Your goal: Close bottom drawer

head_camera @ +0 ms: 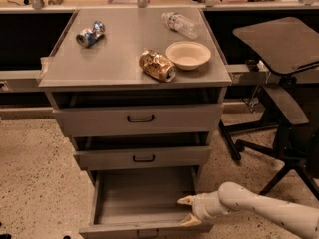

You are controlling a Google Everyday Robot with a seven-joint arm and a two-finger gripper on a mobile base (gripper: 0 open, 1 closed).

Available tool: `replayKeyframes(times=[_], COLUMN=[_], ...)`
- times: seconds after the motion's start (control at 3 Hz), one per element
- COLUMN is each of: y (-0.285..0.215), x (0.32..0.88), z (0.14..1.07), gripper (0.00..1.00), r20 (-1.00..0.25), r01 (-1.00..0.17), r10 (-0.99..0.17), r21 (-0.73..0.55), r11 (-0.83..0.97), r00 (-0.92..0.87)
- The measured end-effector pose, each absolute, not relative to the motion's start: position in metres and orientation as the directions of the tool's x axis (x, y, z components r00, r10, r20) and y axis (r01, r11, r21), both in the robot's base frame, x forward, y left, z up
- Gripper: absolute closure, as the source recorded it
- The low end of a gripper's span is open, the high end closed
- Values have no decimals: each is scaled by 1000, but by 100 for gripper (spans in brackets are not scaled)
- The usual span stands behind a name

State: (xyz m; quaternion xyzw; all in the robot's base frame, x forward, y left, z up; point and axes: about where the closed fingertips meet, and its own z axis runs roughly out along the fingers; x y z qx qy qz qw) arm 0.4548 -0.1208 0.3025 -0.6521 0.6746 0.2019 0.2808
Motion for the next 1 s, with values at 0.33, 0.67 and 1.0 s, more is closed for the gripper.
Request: replayKeyframes(times=[0.33, 0.67, 1.0], y=[-119, -114, -108], x=[446, 438, 433], z=[259, 224, 210], gripper=[63, 86, 100], r20=[-643, -664, -659], r01=[-996, -997, -997], r10=[-765, -746, -749], r21=[-39, 3, 26], r11=[74, 76, 67], r00=[-32, -59, -67])
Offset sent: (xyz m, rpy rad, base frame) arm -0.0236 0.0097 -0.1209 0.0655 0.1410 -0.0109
